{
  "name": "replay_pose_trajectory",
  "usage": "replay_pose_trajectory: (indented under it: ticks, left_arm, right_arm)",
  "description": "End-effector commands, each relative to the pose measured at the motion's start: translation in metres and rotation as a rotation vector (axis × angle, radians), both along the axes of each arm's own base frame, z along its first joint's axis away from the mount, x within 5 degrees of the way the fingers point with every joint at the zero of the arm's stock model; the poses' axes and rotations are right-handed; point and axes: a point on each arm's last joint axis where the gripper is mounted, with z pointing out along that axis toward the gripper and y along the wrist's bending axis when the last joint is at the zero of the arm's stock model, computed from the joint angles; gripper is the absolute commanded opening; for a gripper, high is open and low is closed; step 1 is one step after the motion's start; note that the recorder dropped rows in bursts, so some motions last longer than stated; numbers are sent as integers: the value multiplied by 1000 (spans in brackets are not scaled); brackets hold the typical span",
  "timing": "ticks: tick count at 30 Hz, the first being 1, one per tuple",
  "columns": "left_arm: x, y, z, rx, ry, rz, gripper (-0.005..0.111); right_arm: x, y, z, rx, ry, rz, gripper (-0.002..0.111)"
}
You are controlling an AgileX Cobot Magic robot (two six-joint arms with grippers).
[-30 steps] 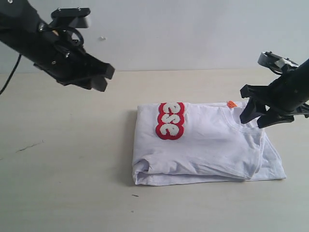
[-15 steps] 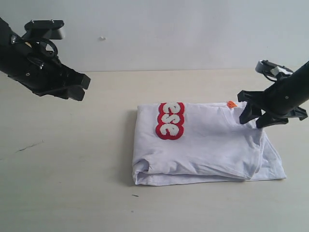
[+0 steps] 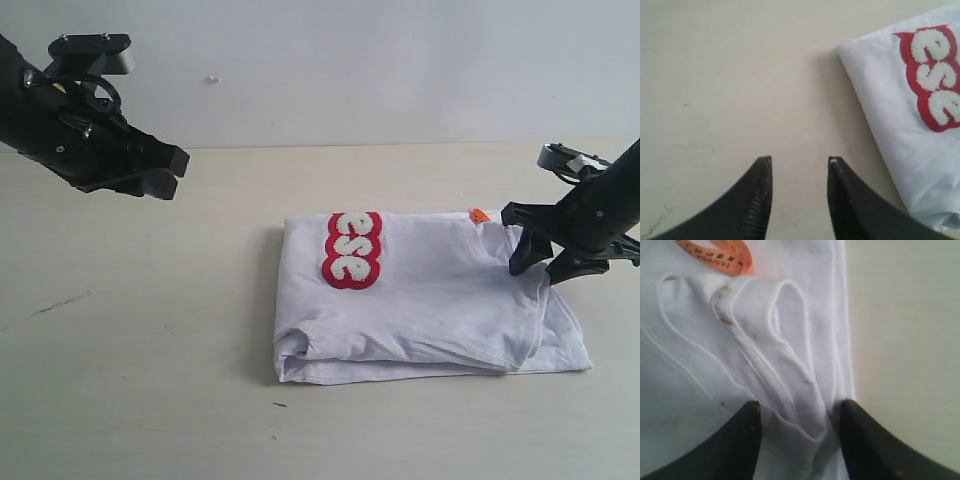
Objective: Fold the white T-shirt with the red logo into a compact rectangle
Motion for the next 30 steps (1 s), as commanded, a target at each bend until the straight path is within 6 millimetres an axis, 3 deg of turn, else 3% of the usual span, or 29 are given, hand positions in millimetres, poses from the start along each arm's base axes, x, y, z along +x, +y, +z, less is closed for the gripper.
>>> replay_pose_trajectory:
  ticks: [1,10,13,19,25,30]
  left_arm:
    - [-1,1,4,-12,-17,5,37]
    - [-1,1,4,-12,-17,5,37]
    - [-1,1,4,-11,-15,4,37]
    - [-1,1,4,-11,-15,4,37]
    - [-2,1,3,-8,-1,1,37]
    - [-7,-3,-5,24,53,-92,37]
  right_arm:
    - [0,2,0,25,0,16,41]
    - [0,3,21,13,-61,48,11]
    - [-1,3,38,-2,-106,65,0]
    - [-3,3,65,-32,-189,68,0]
    - [-5,1,71,-80,-208,123,0]
    - [-4,0,71,-91,-214,107,15]
